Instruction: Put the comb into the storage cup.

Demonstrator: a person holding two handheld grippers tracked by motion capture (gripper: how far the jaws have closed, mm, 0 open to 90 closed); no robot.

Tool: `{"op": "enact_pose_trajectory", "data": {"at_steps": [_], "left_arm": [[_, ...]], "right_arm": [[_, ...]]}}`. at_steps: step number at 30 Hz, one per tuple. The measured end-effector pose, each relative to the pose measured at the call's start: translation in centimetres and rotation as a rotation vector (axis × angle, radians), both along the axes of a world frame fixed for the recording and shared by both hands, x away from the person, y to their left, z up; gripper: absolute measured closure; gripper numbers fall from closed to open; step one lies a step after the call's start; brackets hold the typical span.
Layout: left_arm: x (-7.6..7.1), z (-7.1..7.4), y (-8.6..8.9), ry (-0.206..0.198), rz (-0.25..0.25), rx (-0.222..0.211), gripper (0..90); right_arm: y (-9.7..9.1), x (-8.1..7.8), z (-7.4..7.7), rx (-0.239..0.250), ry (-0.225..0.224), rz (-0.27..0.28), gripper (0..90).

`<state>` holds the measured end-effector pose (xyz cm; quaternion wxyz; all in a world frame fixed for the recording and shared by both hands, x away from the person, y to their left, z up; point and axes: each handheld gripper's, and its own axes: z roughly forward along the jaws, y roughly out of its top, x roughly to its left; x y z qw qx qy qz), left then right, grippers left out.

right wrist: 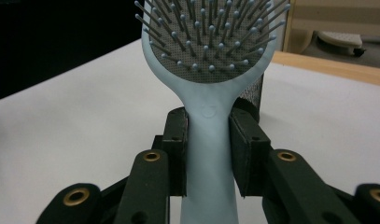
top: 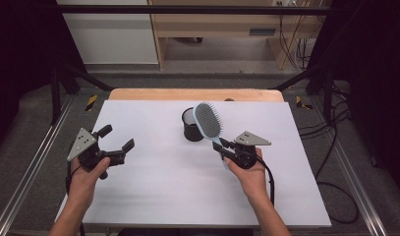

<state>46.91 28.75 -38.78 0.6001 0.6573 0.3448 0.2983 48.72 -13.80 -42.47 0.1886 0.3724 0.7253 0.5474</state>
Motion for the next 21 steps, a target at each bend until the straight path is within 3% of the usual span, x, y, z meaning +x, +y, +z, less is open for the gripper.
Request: {"op": "enact_pose_trajectory", "data": {"at_steps": [11, 18, 21], "left_arm": [[1.2, 2.8, -3.7, -0.042, -0.06, -0.03, 1.7], [0.7, 4.3, -6.8, -0.045, -0.102, 0.003, 1.6], [0.6, 4.6, -7.9, -0.031, -0.109, 0.007, 1.7]], "right_arm": [[2.0, 0.4, 0.8, 0.031, -0.056, -0.006, 69.7], [3.5, 0.3, 1.9, 0.043, -0.112, 0.006, 69.6], [4.3, 0.1, 1.9, 0.026, -0.141, 0.015, 69.7]]}}
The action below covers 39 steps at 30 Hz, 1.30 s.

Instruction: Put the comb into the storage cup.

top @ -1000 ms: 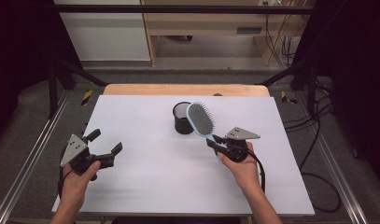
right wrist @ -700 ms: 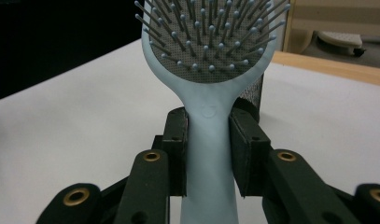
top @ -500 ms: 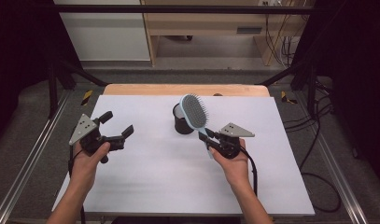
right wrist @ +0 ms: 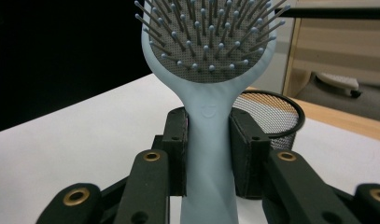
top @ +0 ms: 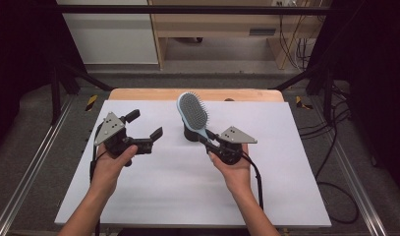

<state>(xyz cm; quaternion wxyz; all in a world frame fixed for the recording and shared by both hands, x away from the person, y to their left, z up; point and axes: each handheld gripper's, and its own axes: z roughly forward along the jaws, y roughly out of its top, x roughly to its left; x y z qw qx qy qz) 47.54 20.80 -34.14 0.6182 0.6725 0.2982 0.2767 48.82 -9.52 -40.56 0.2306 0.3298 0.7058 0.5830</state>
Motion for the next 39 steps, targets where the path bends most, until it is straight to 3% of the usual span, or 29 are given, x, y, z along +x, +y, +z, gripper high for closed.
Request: {"op": "enact_pose_trajectory", "data": {"at_steps": [4, 12, 14, 21, 25, 30, 39], "left_arm": [[-0.1, 0.1, -1.4, 0.044, -0.01, -0.021, 2.1], [-0.5, -0.1, -3.2, 0.054, -0.013, -0.024, 2.0], [-0.4, -0.2, -3.4, 0.069, -0.019, -0.046, 2.0], [0.3, -0.3, -3.5, 0.091, -0.02, -0.081, 2.1], [0.8, -0.7, -3.4, 0.107, -0.019, -0.075, 2.9], [1.1, -1.0, -3.3, 0.136, -0.032, -0.114, 4.1], [1.4, -1.2, -3.3, 0.157, -0.043, -0.147, 7.6]], "right_arm": [[0.7, -0.4, -0.2, 0.01, -0.026, 0.001, 69.6], [2.2, -1.5, -0.1, 0.044, -0.065, 0.017, 69.7], [2.5, -1.6, -0.1, 0.044, -0.071, 0.016, 69.7], [3.7, -1.6, -0.3, 0.036, -0.081, 0.014, 69.7], [4.0, -1.6, -0.4, 0.037, -0.081, 0.019, 69.7], [4.3, -1.7, -0.5, 0.038, -0.082, 0.027, 69.6], [4.7, -1.9, -0.5, 0.031, -0.089, 0.04, 69.6]]}}
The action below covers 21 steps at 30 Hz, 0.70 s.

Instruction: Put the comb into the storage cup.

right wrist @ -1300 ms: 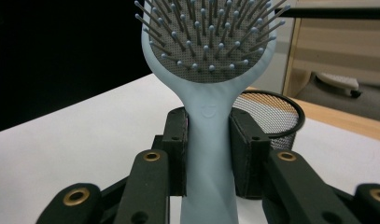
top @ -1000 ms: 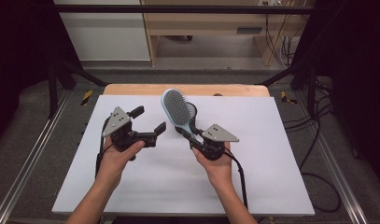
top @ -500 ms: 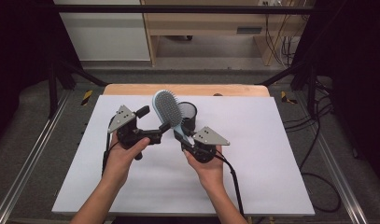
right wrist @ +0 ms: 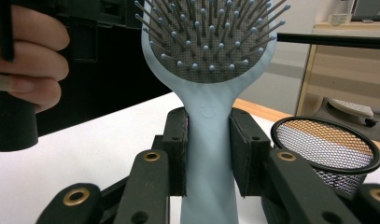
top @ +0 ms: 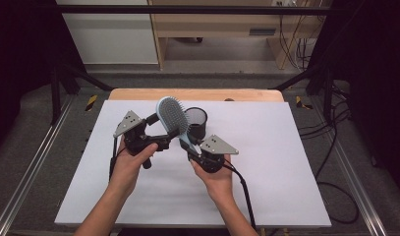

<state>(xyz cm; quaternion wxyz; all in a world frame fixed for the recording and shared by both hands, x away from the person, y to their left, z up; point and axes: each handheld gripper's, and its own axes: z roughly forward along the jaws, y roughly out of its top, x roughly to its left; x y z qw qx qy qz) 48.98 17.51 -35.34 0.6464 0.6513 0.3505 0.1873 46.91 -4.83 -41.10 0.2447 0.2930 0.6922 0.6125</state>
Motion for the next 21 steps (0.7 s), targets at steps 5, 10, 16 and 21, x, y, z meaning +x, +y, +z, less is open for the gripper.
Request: {"op": "enact_pose_trajectory", "data": {"at_steps": [5, 10, 16, 21], "left_arm": [[0.4, -0.1, -0.1, 0.019, -0.007, -0.022, 10.8], [0.8, -0.3, -0.1, 0.049, -0.018, -0.058, 18.0], [0.9, -0.3, 0.4, 0.083, 0.01, -0.115, 28.6], [1.1, -0.4, 0.6, 0.12, 0.015, -0.135, 40.5]], "right_arm": [[0.3, 0.0, -0.2, -0.008, 0.004, 0.005, 69.6], [0.8, 0.0, -0.4, -0.015, 0.008, 0.016, 69.6], [1.1, 0.2, -0.7, -0.017, 0.023, 0.028, 69.6], [1.2, 0.3, -0.8, -0.028, 0.043, 0.034, 69.6]]}}
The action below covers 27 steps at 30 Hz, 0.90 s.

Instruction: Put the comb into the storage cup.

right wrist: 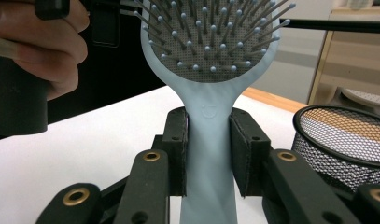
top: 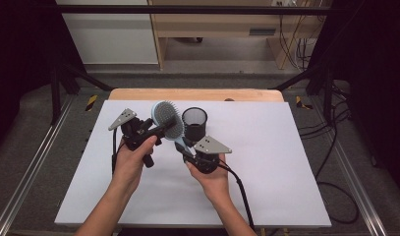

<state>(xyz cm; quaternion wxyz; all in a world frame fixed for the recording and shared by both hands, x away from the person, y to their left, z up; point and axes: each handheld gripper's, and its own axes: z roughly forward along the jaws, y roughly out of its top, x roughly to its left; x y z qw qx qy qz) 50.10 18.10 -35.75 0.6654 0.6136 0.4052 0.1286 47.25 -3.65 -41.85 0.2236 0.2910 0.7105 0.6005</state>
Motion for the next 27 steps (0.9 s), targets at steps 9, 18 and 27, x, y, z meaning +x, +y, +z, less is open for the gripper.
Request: {"op": "enact_pose_trajectory", "data": {"at_steps": [9, 18, 27], "left_arm": [[-0.4, 0.2, -0.6, 0.005, -0.007, 0.007, 50.0], [-0.7, 0.2, -1.1, -0.001, -0.018, 0.016, 52.9], [-0.8, 0.8, -1.8, -0.031, -0.026, 0.021, 53.5]], "right_arm": [[0.0, 0.1, -0.2, -0.025, 0.031, -0.001, 69.6], [-0.2, 0.1, -0.3, -0.049, 0.046, -0.001, 69.4], [-0.8, 0.3, -0.1, -0.069, 0.089, -0.005, 49.8]]}}
